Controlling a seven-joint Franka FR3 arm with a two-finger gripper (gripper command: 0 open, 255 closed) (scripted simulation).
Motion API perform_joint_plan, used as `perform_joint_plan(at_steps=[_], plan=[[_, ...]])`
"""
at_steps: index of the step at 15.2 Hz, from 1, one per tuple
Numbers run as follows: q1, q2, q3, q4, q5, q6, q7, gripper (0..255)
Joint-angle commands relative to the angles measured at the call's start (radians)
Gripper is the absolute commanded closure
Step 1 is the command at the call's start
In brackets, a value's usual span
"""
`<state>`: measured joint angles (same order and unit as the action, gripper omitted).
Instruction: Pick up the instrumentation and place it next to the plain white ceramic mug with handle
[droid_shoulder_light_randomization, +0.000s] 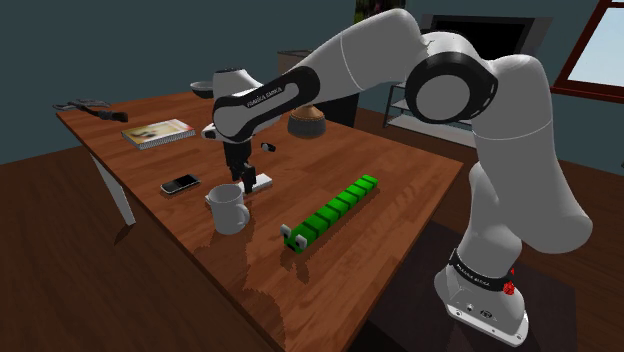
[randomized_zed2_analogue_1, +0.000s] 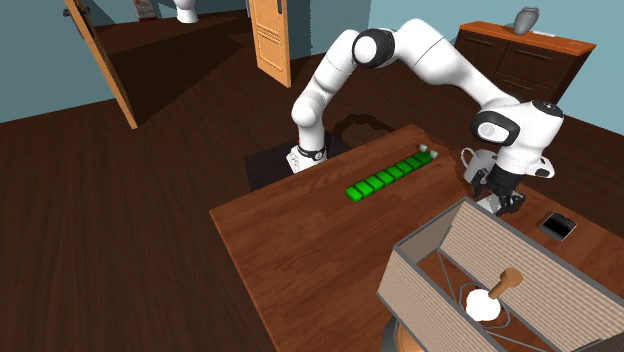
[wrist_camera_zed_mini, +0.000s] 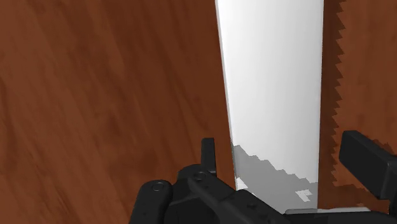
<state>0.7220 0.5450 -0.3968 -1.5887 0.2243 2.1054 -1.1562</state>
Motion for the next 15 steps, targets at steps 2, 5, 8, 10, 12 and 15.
perform_joint_plan(at_steps=[2, 5, 8, 10, 12, 15], plan=[[0.0, 0.0, 0.0, 0.0, 0.0, 0.0, 0.0, 0], [0.002, -0.015, -0.004, 0.012, -0.007, -0.026, 0.004, 0], [0.006, -0.05, -0.014, 0.055, -0.024, -0.101, 0.015, 0], [0.006, -0.05, -0.014, 0.054, -0.024, -0.101, 0.015, 0], [0.006, -0.05, -0.014, 0.055, -0.024, -0.101, 0.015, 0], [0.006, -0.05, -0.014, 0.055, -0.024, -0.101, 0.015, 0]])
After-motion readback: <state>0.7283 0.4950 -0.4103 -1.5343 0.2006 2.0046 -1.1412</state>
